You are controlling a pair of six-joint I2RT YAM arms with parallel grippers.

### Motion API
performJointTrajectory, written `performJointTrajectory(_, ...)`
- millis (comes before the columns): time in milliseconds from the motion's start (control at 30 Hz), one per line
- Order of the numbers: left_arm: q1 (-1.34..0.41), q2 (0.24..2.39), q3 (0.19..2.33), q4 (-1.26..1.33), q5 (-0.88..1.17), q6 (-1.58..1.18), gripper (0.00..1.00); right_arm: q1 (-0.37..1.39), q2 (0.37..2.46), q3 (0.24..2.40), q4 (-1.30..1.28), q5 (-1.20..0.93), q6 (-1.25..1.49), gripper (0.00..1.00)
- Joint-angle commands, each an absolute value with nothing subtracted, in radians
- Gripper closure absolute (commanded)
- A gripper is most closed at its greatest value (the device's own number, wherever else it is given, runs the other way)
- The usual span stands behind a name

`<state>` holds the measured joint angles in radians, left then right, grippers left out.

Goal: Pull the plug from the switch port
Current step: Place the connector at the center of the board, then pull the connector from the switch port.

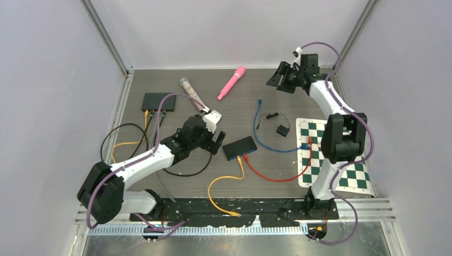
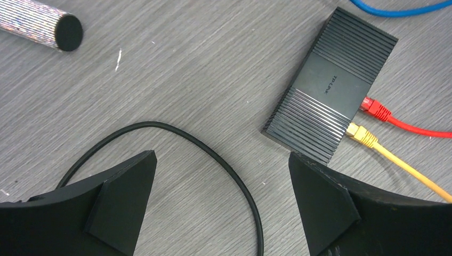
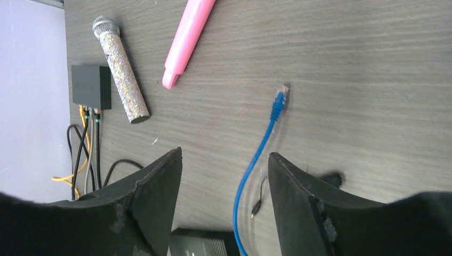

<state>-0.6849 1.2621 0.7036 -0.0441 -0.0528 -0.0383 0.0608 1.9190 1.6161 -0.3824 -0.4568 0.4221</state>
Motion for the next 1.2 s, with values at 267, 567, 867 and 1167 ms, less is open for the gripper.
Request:
performJointTrajectory(267,-0.688,1.408,0.840,-0.103,0.036,0.056,0.00,0.021,1.252,1.016,-0.190,-0.373,0.512,0.28)
performJointTrajectory(567,-0.699,1.465,0.858,-0.089,0.073,0.101,0.00,-0.032,0.838,0.685,-0.304,-0.323,0.573,0.22)
performJointTrajectory(867,-0.719,1.534,0.892,-0.093,0.060,0.165,0.01,0.015,0.875,0.523,-0.068,-0.660,0.704,0.22)
performJointTrajectory(1167,-0.788,1.591,0.922,-0.110,0.082,0.205,0.00,0.196,1.106,0.539,-0.045,-0.649,0.691,0.23)
